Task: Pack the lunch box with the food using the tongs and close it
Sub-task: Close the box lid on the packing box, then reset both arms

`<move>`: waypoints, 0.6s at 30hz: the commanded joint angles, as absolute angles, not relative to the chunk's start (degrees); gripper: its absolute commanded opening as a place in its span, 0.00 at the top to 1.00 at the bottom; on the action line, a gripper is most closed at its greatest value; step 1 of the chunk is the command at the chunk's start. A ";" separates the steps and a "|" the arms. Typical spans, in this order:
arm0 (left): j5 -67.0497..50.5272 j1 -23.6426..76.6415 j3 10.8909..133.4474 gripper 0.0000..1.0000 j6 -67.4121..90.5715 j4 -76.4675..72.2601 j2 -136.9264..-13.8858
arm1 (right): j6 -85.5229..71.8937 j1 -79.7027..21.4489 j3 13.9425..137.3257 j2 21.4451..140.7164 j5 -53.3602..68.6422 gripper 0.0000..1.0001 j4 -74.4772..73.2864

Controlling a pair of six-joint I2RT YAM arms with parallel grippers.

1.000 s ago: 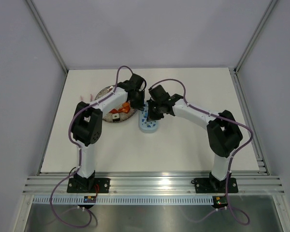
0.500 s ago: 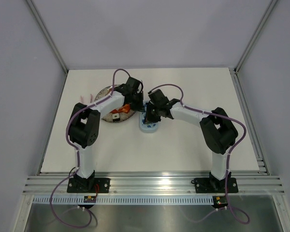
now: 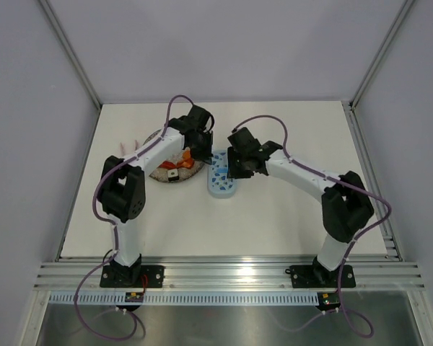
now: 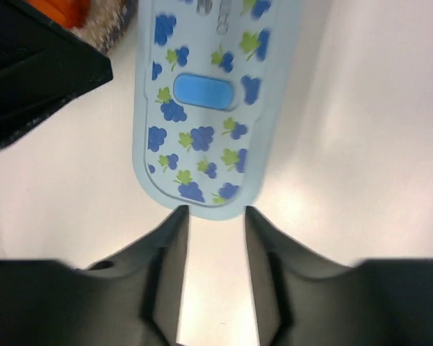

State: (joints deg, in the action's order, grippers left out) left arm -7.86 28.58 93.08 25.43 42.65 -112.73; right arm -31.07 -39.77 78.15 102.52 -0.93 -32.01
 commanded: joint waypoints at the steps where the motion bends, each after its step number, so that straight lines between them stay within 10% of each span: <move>1: -6.77 28.83 99.22 1.00 22.06 47.80 -105.13 | -28.92 -39.90 78.14 89.85 -16.13 0.52 -34.54; 3: -6.16 28.83 99.93 1.00 21.01 48.86 -102.14 | -28.48 -39.47 75.77 84.30 -21.50 0.30 -36.28; 10: -4.31 28.74 97.92 0.88 17.93 50.80 -90.99 | -31.02 -32.97 71.28 71.12 -36.54 0.02 -48.58; 18: -0.80 27.51 95.36 0.64 15.47 52.73 -77.44 | -32.43 -27.16 71.27 59.86 -39.02 0.01 -62.10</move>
State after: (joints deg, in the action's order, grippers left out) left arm -4.34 28.34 96.20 17.69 51.42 -82.59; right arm -30.57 -27.31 68.58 62.41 -34.13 -53.89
